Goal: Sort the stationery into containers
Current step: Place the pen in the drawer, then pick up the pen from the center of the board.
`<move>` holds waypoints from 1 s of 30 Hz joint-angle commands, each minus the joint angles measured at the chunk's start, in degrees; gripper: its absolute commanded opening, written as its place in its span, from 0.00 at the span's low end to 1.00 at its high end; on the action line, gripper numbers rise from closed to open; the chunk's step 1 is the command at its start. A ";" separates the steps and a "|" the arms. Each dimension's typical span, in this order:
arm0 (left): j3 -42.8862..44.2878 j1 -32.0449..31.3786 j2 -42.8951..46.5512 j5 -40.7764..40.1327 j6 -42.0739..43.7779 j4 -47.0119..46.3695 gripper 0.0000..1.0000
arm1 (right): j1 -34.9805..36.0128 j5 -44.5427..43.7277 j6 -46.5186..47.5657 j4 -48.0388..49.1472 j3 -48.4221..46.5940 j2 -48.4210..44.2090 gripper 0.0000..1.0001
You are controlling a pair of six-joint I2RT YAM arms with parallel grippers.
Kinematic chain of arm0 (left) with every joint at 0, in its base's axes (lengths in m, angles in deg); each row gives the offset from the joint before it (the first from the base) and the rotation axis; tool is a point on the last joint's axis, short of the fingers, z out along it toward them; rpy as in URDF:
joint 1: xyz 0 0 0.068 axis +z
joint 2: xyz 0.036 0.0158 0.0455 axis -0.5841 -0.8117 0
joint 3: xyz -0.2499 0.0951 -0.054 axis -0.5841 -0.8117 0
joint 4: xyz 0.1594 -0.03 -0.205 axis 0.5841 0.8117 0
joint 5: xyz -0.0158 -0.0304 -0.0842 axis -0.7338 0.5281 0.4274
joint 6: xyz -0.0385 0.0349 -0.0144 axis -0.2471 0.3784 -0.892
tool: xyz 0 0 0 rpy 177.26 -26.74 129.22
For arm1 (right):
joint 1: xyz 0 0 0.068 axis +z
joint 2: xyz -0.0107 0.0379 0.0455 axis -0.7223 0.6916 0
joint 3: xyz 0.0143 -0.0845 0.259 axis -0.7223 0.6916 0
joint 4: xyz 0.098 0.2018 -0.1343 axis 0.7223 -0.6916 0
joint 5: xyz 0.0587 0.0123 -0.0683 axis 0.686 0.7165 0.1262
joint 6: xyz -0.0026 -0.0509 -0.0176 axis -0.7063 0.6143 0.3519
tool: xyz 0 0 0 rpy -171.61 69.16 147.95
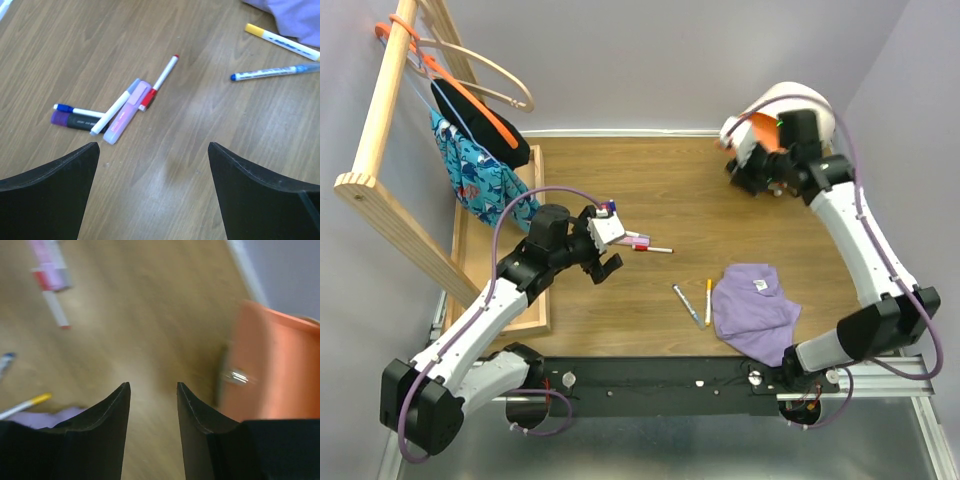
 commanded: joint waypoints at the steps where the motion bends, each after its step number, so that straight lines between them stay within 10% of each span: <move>1: 0.11 2.19 -0.07 -6.92 -7.43 -4.51 0.99 | 14.17 3.40 -12.30 -3.57 14.94 -3.59 0.50; 8: -0.77 3.25 1.07 -6.42 -8.58 -2.06 0.99 | 22.11 -3.46 -41.11 9.71 29.54 -3.42 0.52; 30: -4.82 6.68 8.02 -4.75 -11.22 -3.02 0.99 | 34.77 -13.39 -42.98 11.66 32.54 9.23 0.50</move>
